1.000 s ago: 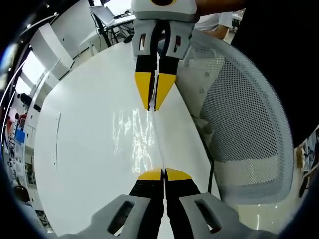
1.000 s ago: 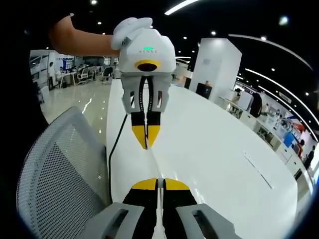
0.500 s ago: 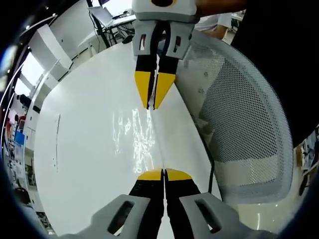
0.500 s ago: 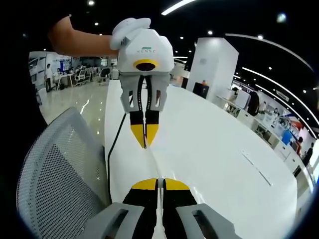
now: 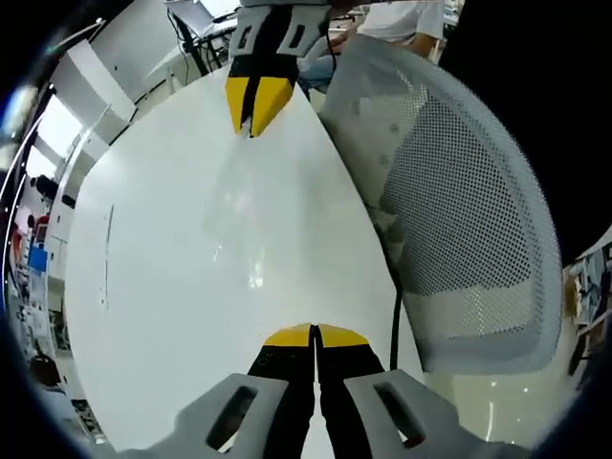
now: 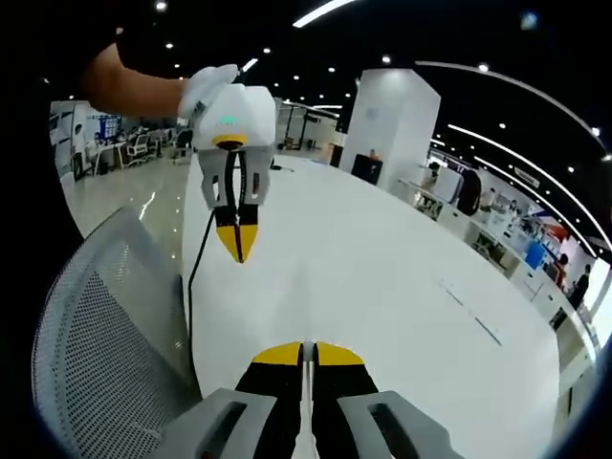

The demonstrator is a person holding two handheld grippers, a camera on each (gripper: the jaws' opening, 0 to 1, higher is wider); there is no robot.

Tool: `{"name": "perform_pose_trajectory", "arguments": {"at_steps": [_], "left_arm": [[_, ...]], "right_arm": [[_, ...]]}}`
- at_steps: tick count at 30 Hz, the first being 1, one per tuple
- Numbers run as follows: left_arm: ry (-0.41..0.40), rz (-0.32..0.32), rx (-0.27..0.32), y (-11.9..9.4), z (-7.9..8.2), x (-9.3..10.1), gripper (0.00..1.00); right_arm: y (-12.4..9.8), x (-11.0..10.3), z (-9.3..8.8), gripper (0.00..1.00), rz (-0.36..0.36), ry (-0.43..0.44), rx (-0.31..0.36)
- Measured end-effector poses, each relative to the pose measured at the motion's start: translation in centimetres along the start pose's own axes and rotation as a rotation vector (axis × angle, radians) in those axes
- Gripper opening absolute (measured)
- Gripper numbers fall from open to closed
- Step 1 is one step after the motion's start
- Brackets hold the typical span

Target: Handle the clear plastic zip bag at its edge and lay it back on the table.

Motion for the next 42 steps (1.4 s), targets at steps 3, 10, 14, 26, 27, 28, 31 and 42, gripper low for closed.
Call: {"name": "perform_pose_trajectory", "arguments": {"at_steps": [3,10,14,26,27,28,31,42], "left_arm": [[-0.015,0.039,0.055,-0.3,1.1,-0.8,0.0],[-0.014,0.097,0.135,-0.8,3.0,-2.0,0.0],[-0.016,0.124,0.161,-0.8,3.6,-2.5,0.0],[0.01,0.173,0.218,-1.2,5.3,-4.1,0.05],[0.012,0.171,0.218,-1.2,5.4,-4.1,0.06],[0.014,0.168,0.218,-1.1,5.4,-4.1,0.07],[0.026,0.163,0.216,-1.0,5.7,-4.3,0.08],[0.052,0.115,0.207,-0.1,6.2,-4.3,0.15]], "right_arm": [[-0.2,0.1,-0.2,0.0,-0.004,-0.001,-0.003],[-0.5,0.2,-0.4,0.0,-0.016,0.004,-0.003],[-0.6,0.2,-0.5,0.0,-0.013,0.008,-0.007],[-0.3,-0.1,-0.6,0.0,0.0,0.008,-0.01],[-0.3,-0.2,-0.6,0.0,0.002,0.007,-0.011],[-0.3,-0.2,-0.6,0.0,0.003,0.006,-0.012],[-0.3,-0.3,-0.6,0.0,0.007,0.005,-0.012],[0.1,-0.8,-0.2,0.0,0.028,-0.006,-0.006]]}}
Point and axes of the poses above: the point that each gripper's makers call its tool centre point, and the gripper's own axes: y roughly forward along the fingers, x roughly to its right, z roughly out of its top, the point moved 4 cm from there along -y, roughly backward along the fingers, and after that the axes turned 12 degrees about x, right-handed, at the moved point
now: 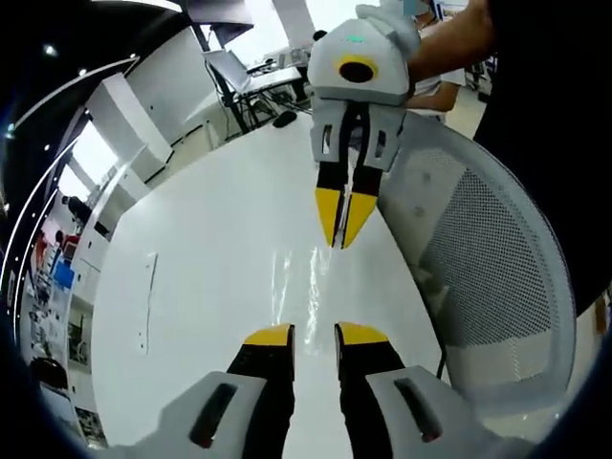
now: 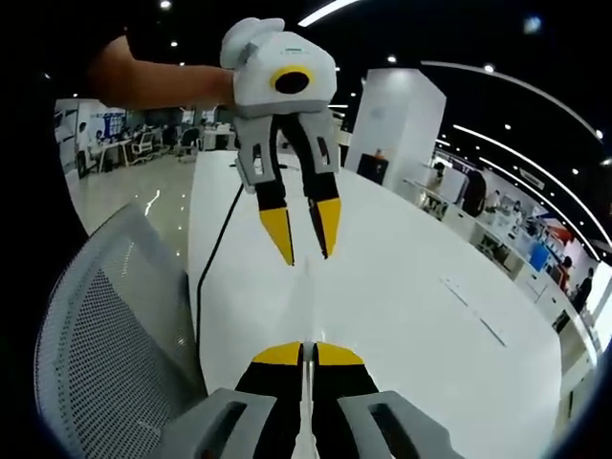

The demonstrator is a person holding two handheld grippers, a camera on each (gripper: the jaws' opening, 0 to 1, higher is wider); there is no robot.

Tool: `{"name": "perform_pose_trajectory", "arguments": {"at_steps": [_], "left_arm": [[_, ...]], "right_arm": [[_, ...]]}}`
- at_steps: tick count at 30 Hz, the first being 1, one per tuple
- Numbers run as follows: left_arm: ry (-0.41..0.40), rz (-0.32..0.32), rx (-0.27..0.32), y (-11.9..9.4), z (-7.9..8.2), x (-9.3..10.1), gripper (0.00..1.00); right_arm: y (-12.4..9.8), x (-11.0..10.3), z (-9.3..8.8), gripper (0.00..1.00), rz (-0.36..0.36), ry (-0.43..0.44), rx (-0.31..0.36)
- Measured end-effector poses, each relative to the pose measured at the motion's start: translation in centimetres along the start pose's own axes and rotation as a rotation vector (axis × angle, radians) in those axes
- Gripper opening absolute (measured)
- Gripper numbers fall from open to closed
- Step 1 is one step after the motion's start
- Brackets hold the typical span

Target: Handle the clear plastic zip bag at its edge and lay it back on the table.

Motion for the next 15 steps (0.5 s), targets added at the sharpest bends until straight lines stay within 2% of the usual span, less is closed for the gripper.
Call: {"name": "perform_pose_trajectory", "arguments": {"at_steps": [12,15], "left_arm": [[-0.014,-0.06,-0.007,1.1,-0.5,0.7,0.12],[-0.018,-0.075,-0.004,1.2,-0.6,0.9,0.09]], "right_arm": [[0.5,-0.7,0.7,0.0,0.02,-0.008,0.008],[0.6,-0.8,0.7,0.0,0.023,-0.008,0.01]]}}
Point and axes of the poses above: the point that each gripper's makers call its tool centre point, and the gripper's own axes: y roughly forward along the fingers, x roughly to its right, z roughly out of its top, the point moved 4 cm from there along -y, roughly backward along the fingers, and after that the axes turned 12 degrees about x, right-handed, at the moved point
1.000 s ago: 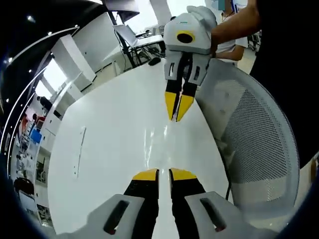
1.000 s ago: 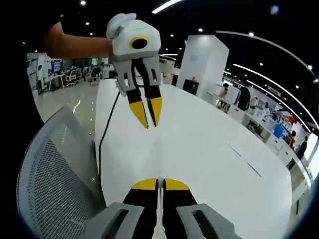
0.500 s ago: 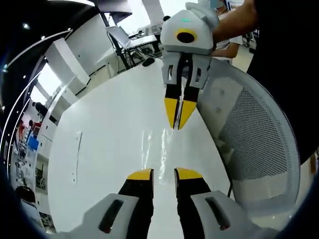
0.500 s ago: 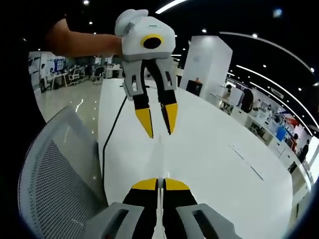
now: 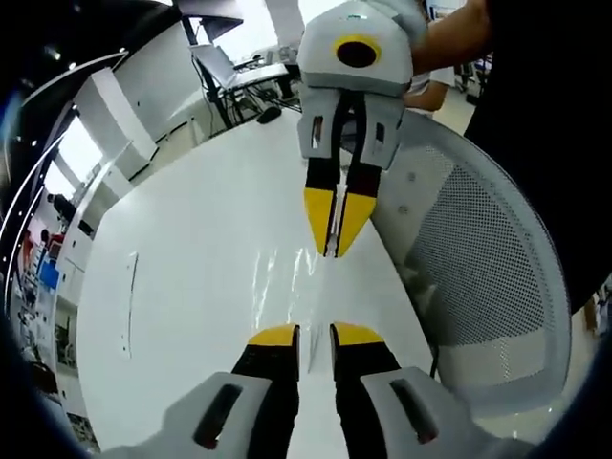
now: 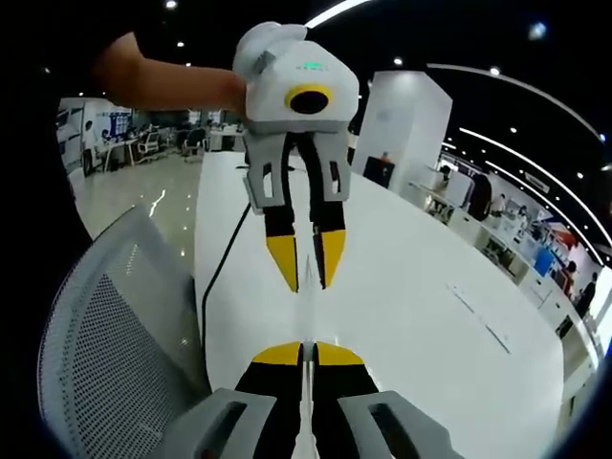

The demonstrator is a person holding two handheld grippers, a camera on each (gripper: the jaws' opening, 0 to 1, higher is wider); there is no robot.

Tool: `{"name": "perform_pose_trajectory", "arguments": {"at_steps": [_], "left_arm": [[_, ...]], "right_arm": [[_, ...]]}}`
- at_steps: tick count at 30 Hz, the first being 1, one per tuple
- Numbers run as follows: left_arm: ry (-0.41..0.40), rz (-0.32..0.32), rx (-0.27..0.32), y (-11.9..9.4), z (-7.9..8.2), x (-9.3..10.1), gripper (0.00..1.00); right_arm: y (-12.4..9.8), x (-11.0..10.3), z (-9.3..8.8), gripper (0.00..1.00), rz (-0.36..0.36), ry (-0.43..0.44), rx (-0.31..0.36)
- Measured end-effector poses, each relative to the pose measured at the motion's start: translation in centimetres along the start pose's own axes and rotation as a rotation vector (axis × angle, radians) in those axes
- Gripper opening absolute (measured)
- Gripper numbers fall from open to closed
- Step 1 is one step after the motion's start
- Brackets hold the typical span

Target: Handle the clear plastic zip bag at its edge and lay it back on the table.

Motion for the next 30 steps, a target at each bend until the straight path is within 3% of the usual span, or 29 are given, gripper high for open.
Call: {"name": "perform_pose_trajectory", "arguments": {"at_steps": [5,11,15,30], "left_arm": [[0.018,-0.007,0.006,0.1,0.0,0.3,0.0],[0.08,-0.001,0.013,0.1,-0.1,0.6,0.0],[0.077,-0.033,0.001,0.1,-0.2,1.0,0.0],[0.068,-0.017,0.001,-0.2,-0.6,1.3,0.0]], "right_arm": [[0.1,-0.1,0.2,0.0,0.0,-0.001,0.005],[0.2,-0.1,0.3,0.0,0.0,0.003,0.008],[0.2,-0.1,0.4,0.0,0.005,-0.006,0.007],[0.5,-0.2,0.6,0.0,0.014,-0.01,0.017]]}}
Point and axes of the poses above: the point that each gripper's makers call its tool centre point, and the gripper's own axes: y roughly forward along the fingers, x roughly to its right, z roughly out of its top, the point moved 4 cm from there along -y, roughly backward along the fingers, and after that the axes turned 12 degrees about x, right-handed, at the moved point
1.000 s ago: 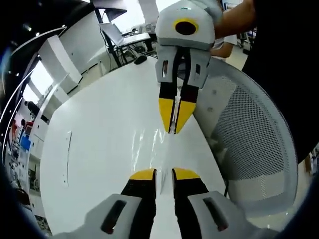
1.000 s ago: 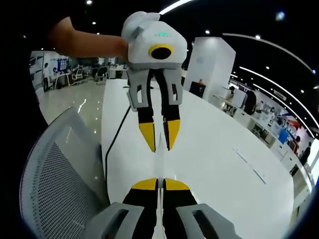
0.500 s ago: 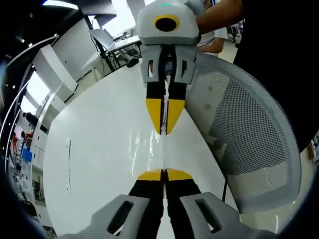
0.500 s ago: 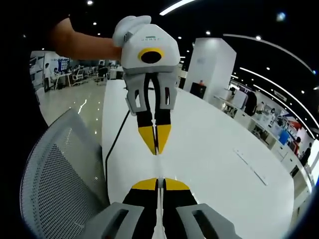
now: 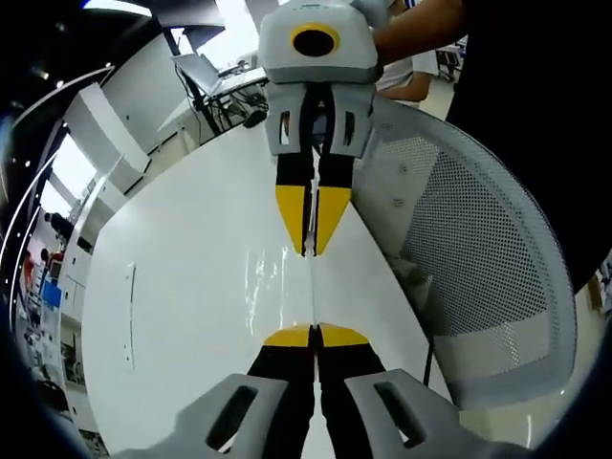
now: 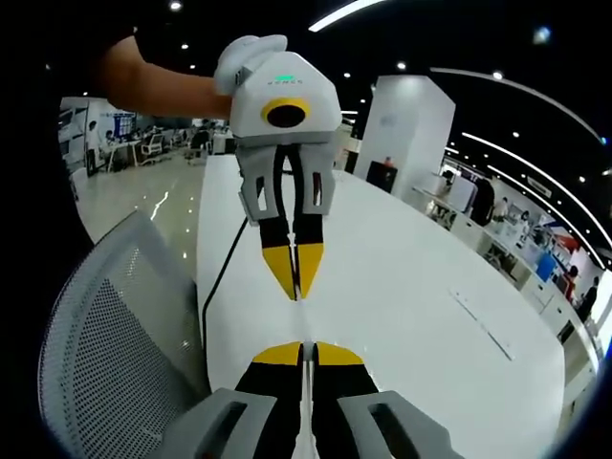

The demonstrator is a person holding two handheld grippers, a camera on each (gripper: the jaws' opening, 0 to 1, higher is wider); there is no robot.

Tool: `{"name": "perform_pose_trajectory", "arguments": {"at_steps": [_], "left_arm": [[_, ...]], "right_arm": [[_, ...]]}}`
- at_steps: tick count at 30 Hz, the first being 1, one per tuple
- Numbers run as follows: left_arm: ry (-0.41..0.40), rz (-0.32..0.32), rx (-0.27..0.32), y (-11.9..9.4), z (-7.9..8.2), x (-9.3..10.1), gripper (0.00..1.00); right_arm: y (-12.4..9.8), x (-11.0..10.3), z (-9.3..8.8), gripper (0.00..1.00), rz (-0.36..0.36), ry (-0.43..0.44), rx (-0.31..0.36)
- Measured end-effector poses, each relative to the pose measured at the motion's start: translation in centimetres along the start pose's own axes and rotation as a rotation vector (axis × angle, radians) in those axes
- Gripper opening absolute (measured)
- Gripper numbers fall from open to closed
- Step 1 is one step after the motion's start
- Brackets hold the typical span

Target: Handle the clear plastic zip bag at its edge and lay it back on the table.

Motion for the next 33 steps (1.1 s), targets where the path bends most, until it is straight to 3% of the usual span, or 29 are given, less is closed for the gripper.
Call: {"name": "perform_pose_trajectory", "arguments": {"at_steps": [33], "left_arm": [[-0.032,0.003,0.015,-0.32,-0.47,0.15,0.0]], "right_arm": [[0.32,-0.21,0.05,0.0,0.009,0.006,0.005]]}}
Point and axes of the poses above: the point that each gripper's makers call its tool centre point, and the gripper's own axes: y roughly forward along the fingers, x roughly to its right, z roughly out of its top, the point moved 4 cm from there along -y, roughly backward along the fingers, and after that the axes turned 12 degrees about x, right-handed, at the moved point
